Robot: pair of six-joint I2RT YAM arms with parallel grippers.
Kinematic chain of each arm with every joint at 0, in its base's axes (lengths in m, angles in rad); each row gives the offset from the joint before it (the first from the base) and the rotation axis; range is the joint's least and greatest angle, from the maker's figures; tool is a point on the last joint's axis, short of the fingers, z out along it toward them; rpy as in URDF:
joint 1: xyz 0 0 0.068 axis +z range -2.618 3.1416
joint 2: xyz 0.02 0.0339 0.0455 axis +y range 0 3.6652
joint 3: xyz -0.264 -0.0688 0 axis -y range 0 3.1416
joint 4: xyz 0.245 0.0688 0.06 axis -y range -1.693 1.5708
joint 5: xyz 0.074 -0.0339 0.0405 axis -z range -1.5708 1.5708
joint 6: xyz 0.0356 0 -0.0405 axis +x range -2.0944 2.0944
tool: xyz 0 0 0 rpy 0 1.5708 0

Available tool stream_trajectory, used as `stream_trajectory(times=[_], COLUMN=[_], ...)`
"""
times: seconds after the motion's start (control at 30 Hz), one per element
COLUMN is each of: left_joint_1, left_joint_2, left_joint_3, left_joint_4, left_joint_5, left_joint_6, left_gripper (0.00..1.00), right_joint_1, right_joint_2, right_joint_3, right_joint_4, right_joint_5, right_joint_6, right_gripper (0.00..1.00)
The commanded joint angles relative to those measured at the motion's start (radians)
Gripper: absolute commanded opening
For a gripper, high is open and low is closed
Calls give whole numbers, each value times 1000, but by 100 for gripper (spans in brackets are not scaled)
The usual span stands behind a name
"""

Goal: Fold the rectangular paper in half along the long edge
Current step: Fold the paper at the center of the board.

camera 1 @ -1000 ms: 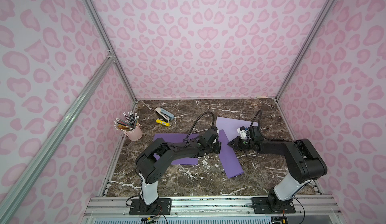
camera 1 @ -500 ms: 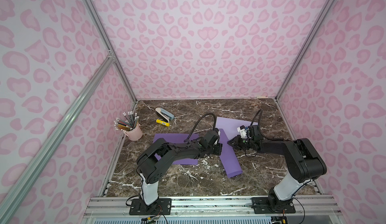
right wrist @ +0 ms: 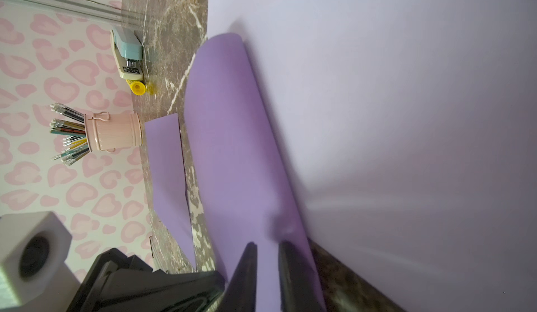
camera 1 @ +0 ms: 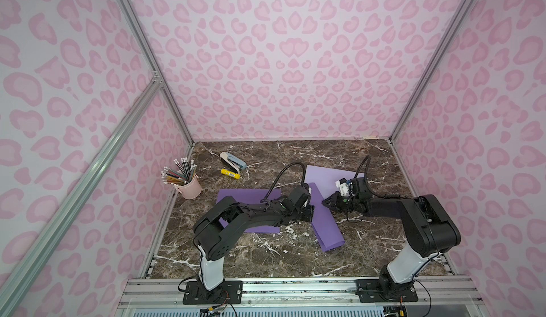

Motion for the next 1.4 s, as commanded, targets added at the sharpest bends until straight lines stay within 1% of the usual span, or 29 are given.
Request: stream_trajectory(times=[0.0,0.6,0.7,0.87,1.0,1.13,1.27,1.37], left_joint_1=[-1,-5,-5,-4,-5,-4,-5,-5], left_joint_2=[-8,50,51,46,45,44,40,37], left_joint_3=[-4,-2,-9,-27,-33,-30,-31,-35], left_joint_4=[43,36,35,35,34,34,32,26], left_joint_5=[-6,-21,-25,-26,-26,-23,-24,-26], left_joint_6=[0,0,-2,0,-2,-2,3,6], left_gripper=[4,4,4,4,4,4,4,4], right_joint_1=[2,12,16,28,28,35,35,19], right_joint_2=[3,2,-7,-68,-57,-22,13,20], right_joint_3=[12,9,7,20,31,25,29,16], right_joint_4=[28,32,18,-35,-45,-26,-34,-40], right_joint_5=[7,15,17,56,48,41,56,77], right_joint_6=[0,8,2,-17,-26,-20,-23,-26], right_gripper=[20,20,20,21,20,18,10,6])
